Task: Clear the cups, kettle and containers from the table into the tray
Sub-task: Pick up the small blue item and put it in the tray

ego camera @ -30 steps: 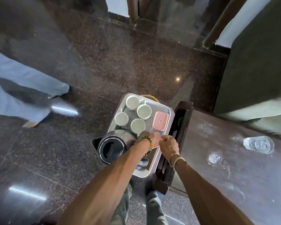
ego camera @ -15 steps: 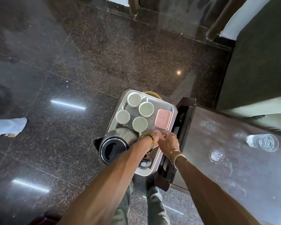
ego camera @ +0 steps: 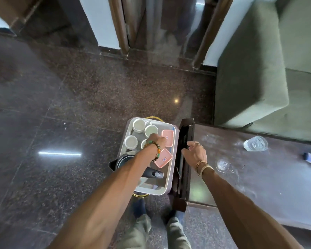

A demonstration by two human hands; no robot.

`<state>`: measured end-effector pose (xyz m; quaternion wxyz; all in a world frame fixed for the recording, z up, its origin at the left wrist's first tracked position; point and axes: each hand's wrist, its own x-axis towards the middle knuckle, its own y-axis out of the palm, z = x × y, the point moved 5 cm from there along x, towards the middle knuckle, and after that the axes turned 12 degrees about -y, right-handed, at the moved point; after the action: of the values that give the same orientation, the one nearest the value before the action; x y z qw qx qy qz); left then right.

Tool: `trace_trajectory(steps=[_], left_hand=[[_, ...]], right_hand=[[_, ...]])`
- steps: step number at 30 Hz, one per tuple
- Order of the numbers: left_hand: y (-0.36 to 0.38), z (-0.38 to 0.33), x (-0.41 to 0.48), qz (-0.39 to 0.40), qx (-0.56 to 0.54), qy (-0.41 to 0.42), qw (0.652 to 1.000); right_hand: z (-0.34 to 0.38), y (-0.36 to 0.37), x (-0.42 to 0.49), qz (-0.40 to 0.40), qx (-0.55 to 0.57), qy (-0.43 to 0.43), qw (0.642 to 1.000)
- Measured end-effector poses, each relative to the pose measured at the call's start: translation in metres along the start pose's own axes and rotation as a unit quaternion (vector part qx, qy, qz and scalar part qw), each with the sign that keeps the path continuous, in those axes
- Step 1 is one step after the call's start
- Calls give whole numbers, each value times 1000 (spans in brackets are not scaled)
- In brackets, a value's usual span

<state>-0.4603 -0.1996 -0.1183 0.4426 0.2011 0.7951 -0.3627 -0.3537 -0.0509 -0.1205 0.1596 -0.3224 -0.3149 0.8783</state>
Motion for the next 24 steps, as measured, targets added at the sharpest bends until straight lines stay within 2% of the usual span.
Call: trace_trajectory(steps=[4,7,11,16,19,24], left_hand=[[24,-11,-34,46,9,42,998],[58,-28,-62,84,25,109,990],[107,-61,-111,115,-16,168,979],[181,-92,-186,143,-5,241,960],[233,-90,-229,151,-12,271,951],[333,-49,-287,138,28,299,944]], right_hand=[[-16,-30,-38,-45,8,4,999],[-36,-60,-67,-76,14,12,997],[-74,-120,-107,-181,35,47,982],[-133,-202,-173,-315,59,70,945],[-185,-235,-218,-380,77,85,918],[-282,-244,-304,-408,106,111,900]])
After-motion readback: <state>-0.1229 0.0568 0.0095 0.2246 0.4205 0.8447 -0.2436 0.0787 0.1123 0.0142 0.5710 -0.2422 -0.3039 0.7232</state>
